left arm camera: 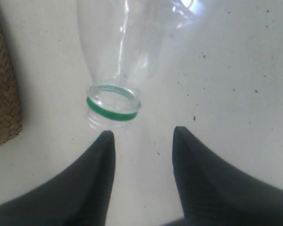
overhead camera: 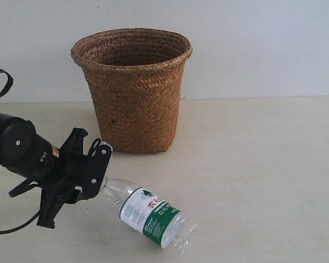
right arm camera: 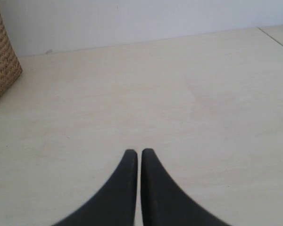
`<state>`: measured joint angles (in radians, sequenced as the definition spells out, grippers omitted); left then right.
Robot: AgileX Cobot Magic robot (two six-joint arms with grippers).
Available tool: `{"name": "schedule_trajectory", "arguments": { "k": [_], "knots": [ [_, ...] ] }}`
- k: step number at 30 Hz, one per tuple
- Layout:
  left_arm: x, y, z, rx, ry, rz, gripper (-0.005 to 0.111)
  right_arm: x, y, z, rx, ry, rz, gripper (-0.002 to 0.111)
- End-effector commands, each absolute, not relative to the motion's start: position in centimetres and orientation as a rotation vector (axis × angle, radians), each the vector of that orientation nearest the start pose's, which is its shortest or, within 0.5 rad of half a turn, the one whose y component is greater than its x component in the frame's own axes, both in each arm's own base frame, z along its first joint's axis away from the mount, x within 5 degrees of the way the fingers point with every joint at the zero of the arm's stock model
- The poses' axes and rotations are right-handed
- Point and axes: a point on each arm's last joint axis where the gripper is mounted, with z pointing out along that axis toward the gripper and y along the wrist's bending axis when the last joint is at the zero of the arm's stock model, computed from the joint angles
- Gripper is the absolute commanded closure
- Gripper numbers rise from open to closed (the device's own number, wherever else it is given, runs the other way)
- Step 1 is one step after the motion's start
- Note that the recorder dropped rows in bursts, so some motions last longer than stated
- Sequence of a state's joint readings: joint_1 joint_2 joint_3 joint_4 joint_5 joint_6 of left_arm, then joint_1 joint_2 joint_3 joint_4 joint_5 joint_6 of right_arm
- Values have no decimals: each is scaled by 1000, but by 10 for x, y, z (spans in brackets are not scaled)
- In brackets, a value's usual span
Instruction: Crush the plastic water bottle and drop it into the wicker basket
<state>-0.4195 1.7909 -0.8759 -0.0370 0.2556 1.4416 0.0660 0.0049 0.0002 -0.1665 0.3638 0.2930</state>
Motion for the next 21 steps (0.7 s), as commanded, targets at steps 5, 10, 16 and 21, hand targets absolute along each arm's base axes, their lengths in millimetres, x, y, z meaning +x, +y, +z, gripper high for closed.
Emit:
{"name": "schedule_trajectory", "arguments": {
  "k": [5,10,16,21],
  "knots": [
    [303,-140,144,-2852,-2159,-438,50,53,-2,181,107,1839,78,108],
    [307,-141,148,-2873,-2149,-467,49,53,-2,181,107,1839,78,108],
    [308,-141,139,-2889,-2072,-471,49,53,-2,181,107,1839,78,108],
    [310,-142,133,-2898,-2058,-476,49,53,-2,181,107,1839,78,108]
  ]
}}
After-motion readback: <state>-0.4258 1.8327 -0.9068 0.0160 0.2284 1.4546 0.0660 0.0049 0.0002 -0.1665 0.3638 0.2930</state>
